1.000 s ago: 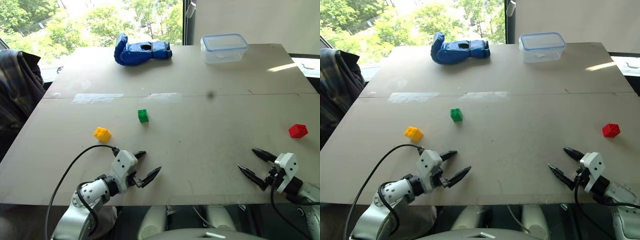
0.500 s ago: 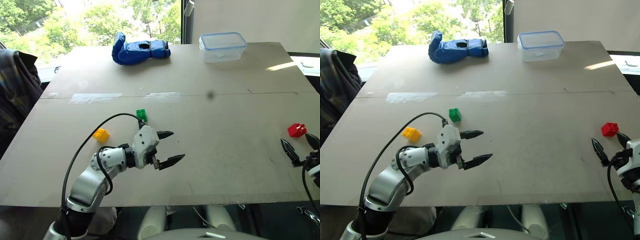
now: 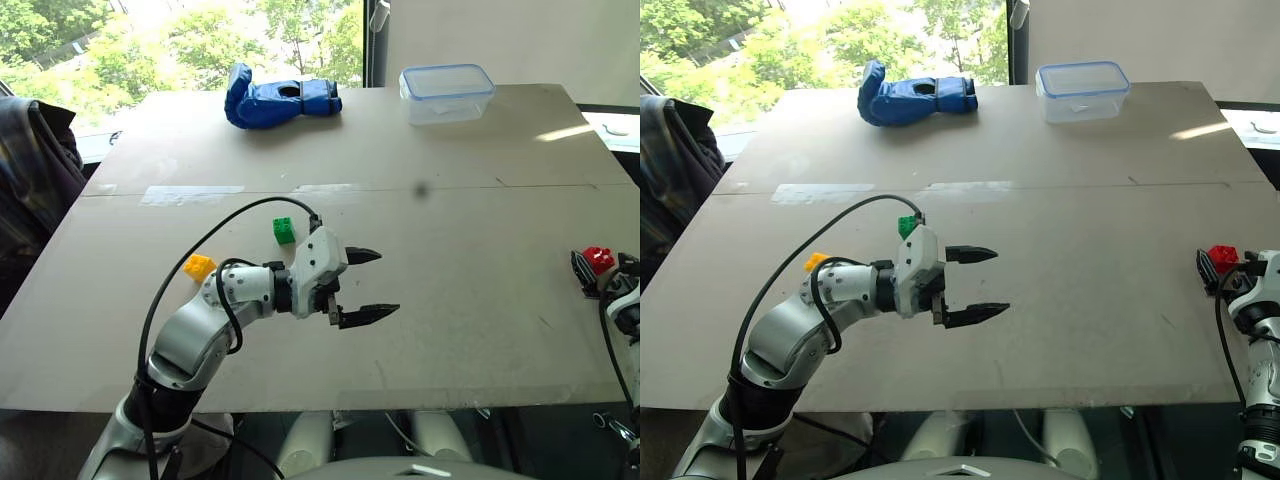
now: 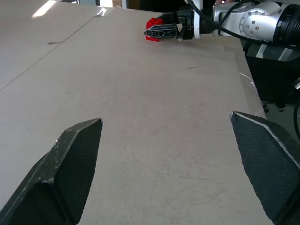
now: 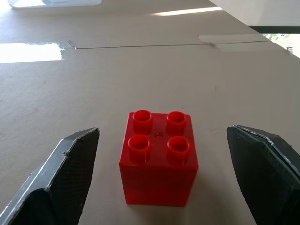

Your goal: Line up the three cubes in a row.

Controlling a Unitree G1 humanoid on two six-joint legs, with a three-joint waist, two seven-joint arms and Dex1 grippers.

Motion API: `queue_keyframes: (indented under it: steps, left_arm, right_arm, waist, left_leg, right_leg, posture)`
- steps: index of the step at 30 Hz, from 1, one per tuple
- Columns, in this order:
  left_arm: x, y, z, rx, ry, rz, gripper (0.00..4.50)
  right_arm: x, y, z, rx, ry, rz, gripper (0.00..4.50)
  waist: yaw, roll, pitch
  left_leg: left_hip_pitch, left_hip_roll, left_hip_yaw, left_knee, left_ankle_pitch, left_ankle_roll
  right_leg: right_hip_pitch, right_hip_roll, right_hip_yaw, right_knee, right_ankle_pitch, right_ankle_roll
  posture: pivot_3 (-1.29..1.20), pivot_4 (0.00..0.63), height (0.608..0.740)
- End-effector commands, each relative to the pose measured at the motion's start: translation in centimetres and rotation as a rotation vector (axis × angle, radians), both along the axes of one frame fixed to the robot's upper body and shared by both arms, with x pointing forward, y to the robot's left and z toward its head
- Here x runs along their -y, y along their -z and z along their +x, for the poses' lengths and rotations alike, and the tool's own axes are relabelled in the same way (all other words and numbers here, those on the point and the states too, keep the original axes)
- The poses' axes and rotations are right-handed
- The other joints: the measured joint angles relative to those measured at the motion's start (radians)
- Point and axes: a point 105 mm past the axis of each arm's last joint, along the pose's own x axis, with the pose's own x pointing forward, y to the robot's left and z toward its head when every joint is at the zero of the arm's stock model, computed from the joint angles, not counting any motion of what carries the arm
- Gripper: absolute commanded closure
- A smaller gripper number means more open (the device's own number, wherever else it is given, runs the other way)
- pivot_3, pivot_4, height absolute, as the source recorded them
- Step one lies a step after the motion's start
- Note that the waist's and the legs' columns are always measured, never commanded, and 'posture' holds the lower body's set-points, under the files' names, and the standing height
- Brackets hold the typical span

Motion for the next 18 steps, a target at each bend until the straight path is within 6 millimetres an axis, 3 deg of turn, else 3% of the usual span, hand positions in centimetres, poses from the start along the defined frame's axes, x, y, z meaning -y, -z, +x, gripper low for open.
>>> queue_keyframes:
  steps: [1,5,7,11,18]
  left_arm:
    - [0.6,-1.2,-0.4,0.049,0.016,-0.017,0.00]
    - [0.5,-1.3,-0.4,0.052,0.011,-0.016,0.00]
    - [0.3,-1.2,-0.4,0.053,0.006,-0.013,0.00]
    - [-0.7,-0.7,0.1,0.057,-0.028,0.012,0.00]
    - [-2.5,0.3,1.0,0.082,-0.073,0.073,0.00]
  right_arm:
    - [0.4,-0.8,0.1,-0.001,-0.024,-0.023,1.38]
    - [0.5,-0.9,0.2,-0.013,-0.029,-0.046,3.05]
    - [-0.5,-1.2,0.3,-0.010,-0.063,-0.059,3.13]
    - [-4.7,-1.7,0.4,0.002,-0.184,-0.111,3.13]
    - [-14.2,-1.0,1.0,-0.013,-0.301,-0.086,3.13]
  waist:
    - [-0.001,0.000,0.000]
    - [-0.001,0.000,0.000]
    - [-0.001,0.000,0.000]
    - [-0.005,0.000,0.000]
    - [-0.002,0.000,0.000]
  left_leg:
    - [0.000,0.000,0.000,0.000,0.000,-0.001]
    - [0.000,0.000,0.001,0.000,0.002,-0.003]
    - [0.000,0.000,0.000,0.000,0.001,-0.003]
    - [0.000,0.001,0.000,0.000,0.001,-0.002]
    - [0.000,0.001,-0.001,0.000,0.002,-0.003]
  right_leg:
    - [0.000,0.000,0.000,0.000,0.000,0.000]
    - [0.000,0.000,0.001,0.000,0.000,0.000]
    - [0.000,0.000,0.001,0.000,0.000,0.000]
    - [0.000,0.000,0.001,0.000,0.000,0.000]
    - [-0.003,0.001,0.001,0.006,0.000,0.000]
  posture:
    - [0.00,0.150,0.740]
    - [0.00,0.150,0.740]
    - [0.00,0.150,0.740]
    - [0.00,0.150,0.740]
    - [0.00,0.150,0.740]
